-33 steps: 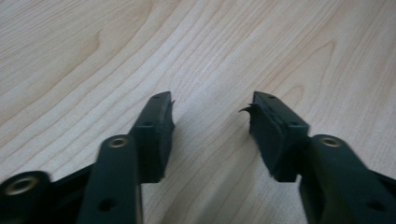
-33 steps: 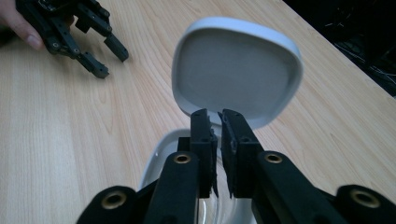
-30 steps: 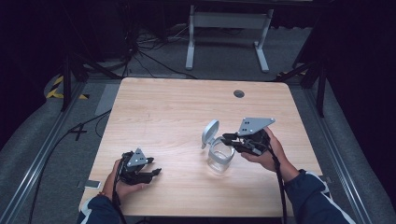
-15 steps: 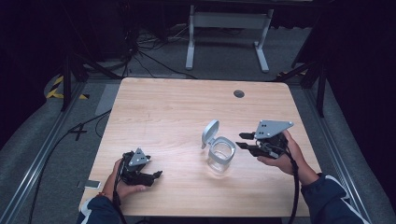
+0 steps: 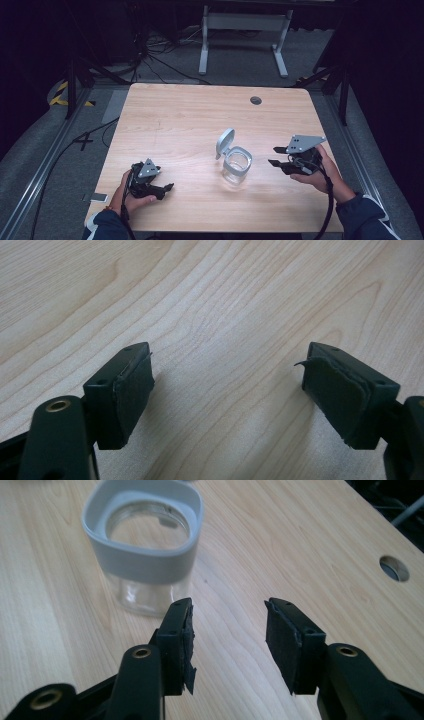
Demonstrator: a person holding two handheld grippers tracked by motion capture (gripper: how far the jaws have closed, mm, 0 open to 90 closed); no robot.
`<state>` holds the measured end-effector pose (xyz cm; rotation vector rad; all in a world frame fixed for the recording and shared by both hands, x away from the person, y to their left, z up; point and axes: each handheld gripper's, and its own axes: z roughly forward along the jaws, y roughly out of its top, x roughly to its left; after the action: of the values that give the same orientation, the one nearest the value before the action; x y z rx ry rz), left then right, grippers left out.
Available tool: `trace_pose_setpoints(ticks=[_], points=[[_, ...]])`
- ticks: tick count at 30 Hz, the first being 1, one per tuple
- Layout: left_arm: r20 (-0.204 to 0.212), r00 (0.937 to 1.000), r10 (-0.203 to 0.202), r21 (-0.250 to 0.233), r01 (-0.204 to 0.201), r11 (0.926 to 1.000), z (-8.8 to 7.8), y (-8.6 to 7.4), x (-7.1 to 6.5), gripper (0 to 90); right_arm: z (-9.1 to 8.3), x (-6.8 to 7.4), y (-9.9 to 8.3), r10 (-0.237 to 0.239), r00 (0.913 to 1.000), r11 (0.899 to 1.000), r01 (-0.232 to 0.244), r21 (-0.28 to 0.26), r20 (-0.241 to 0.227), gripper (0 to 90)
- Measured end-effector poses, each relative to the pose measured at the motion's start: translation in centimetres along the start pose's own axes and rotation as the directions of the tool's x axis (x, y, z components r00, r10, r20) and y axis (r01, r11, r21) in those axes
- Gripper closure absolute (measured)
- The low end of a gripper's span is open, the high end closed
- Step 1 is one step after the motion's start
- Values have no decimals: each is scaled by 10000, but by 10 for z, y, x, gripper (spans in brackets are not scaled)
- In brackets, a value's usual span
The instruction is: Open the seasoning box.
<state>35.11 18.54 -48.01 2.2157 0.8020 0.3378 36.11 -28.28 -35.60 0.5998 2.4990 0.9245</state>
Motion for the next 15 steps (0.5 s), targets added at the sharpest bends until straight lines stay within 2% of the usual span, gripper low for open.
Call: trace_pose_setpoints(ticks=[4, 15], points=[[3, 10000, -9, -5, 9, 10000, 0, 0, 0, 207, 2, -4, -17, 213, 9996, 9988, -220, 441, 164, 509], [-31, 10000, -15, 22, 15, 10000, 0, 0, 0, 204, 5, -7, -49, 635, 9978, 9955, -646, 686, 180, 489]])
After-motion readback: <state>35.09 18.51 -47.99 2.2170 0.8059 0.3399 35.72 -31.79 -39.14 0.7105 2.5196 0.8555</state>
